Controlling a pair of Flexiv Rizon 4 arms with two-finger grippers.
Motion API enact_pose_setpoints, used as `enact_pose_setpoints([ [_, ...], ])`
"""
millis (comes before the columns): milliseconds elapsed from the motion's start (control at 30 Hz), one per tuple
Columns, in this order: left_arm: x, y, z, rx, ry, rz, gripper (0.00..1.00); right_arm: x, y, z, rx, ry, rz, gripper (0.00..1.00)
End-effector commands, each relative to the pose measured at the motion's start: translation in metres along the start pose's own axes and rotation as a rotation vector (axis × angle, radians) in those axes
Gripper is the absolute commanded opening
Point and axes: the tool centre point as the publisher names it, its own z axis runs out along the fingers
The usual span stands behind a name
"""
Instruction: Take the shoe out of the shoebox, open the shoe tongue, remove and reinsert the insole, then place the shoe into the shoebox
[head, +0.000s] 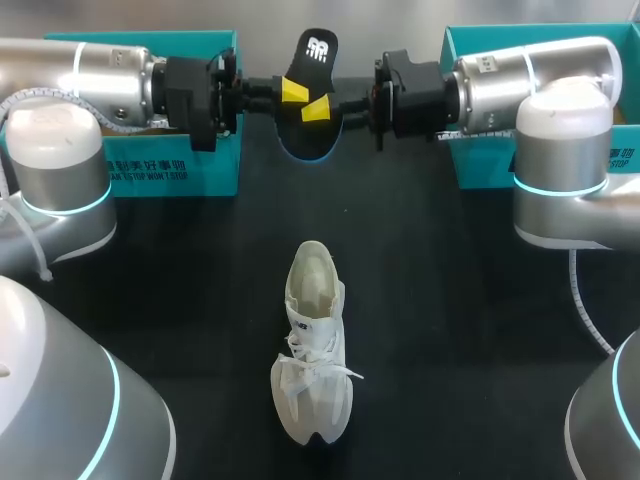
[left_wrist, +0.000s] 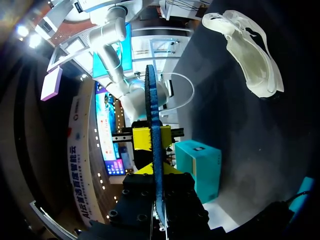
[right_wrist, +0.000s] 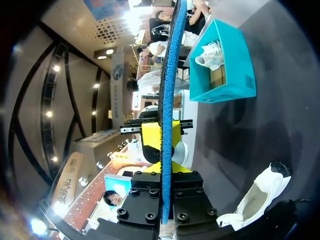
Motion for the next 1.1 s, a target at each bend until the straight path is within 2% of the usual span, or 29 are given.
enact_pose_setpoints([
  [33, 0.002, -0.001, 0.000, 0.010, 0.002, -0.010, 0.49, 0.000, 0.001, 0.003, -0.001, -0.003, -0.002, 0.00],
  [67, 0.002, -0.001, 0.000, 0.012, 0.006, -0.014, 1.00, -0.001, 0.001, 0.002, -0.003, -0.001, -0.003, 0.00],
  [233, -0.001, -0.009, -0.012, -0.005, 0.037, -0.078, 1.00, -0.006, 0.002, -0.004, -0.025, -0.018, -0.017, 0.00],
  [367, 0.000, -0.015, -0.025, -0.051, 0.097, -0.150, 1.00, -0.008, 0.003, -0.008, -0.029, -0.034, -0.041, 0.00],
  [467, 0.005, -0.022, -0.034, -0.086, 0.164, -0.257, 1.00, -0.008, 0.005, -0.010, -0.030, -0.062, -0.067, 0.00],
  [633, 0.025, -0.034, -0.046, -0.135, 0.305, -0.531, 1.00, -0.008, 0.006, -0.009, -0.028, -0.096, -0.122, 0.00],
  [700, 0.030, -0.040, -0.049, -0.151, 0.382, -0.561, 1.00, -0.008, 0.006, -0.008, -0.048, -0.124, -0.137, 0.00],
  [1100, 0.030, -0.040, -0.049, -0.151, 0.382, -0.561, 1.00, -0.009, 0.006, -0.008, -0.058, -0.137, -0.136, 0.00],
])
